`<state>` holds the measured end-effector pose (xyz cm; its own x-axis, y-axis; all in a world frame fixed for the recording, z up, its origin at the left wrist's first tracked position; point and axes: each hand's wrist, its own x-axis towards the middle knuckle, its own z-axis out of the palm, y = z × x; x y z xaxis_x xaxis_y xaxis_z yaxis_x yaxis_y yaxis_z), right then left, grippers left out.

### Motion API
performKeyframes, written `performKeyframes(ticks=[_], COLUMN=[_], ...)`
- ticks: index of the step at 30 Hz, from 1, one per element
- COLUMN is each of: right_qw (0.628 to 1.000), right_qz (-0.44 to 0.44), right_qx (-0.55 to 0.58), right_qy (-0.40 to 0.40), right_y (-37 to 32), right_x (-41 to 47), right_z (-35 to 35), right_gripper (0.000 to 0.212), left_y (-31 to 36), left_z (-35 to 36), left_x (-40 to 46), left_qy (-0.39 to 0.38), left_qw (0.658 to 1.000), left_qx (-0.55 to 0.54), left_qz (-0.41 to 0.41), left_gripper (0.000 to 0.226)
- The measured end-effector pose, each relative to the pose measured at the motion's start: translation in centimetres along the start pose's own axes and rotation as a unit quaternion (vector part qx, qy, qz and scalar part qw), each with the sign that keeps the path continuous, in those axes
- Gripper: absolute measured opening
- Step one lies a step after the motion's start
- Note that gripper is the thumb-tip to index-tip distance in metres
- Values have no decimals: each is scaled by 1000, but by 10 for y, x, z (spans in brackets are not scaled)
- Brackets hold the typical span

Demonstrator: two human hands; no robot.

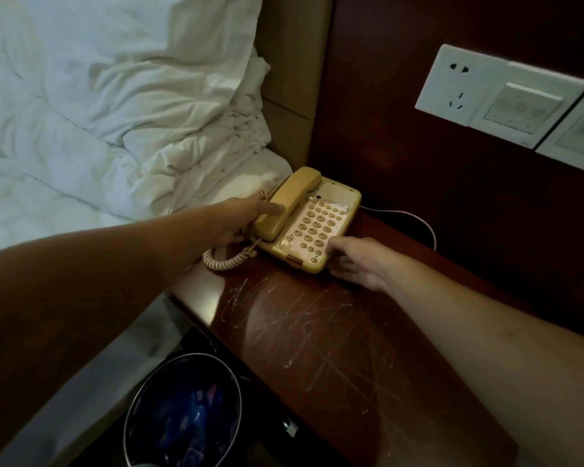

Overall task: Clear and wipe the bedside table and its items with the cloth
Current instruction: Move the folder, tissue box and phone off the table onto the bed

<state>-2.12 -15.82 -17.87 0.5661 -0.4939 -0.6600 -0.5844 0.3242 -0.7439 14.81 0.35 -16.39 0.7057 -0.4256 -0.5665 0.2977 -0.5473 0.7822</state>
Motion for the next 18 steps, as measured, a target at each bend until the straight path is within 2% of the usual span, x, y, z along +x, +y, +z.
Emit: performKeyframes(ticks=[5,9,12,18], right_qw=[1000,999,998,994], right_qz=[-13,-35,-58,-96], right_qx=[3,1,-3,-15], right_qy=[8,13,23,54], right_y=[-2,-5,-6,-2], right_x=[-29,-71,-111,-200], right_z=[-18,-42,-70,-145], right_gripper=[34,30,28,26], left_y=[7,27,45,75], left_z=[3,14,28,76], left_x=[-37,-83,-124,-214], left_qy=[-34,-52,-57,-76], left_qw=[999,998,994,986], left_qx=[-4,27,78,123], left_qz=[-22,0,44,82], left_gripper=[57,46,47,48])
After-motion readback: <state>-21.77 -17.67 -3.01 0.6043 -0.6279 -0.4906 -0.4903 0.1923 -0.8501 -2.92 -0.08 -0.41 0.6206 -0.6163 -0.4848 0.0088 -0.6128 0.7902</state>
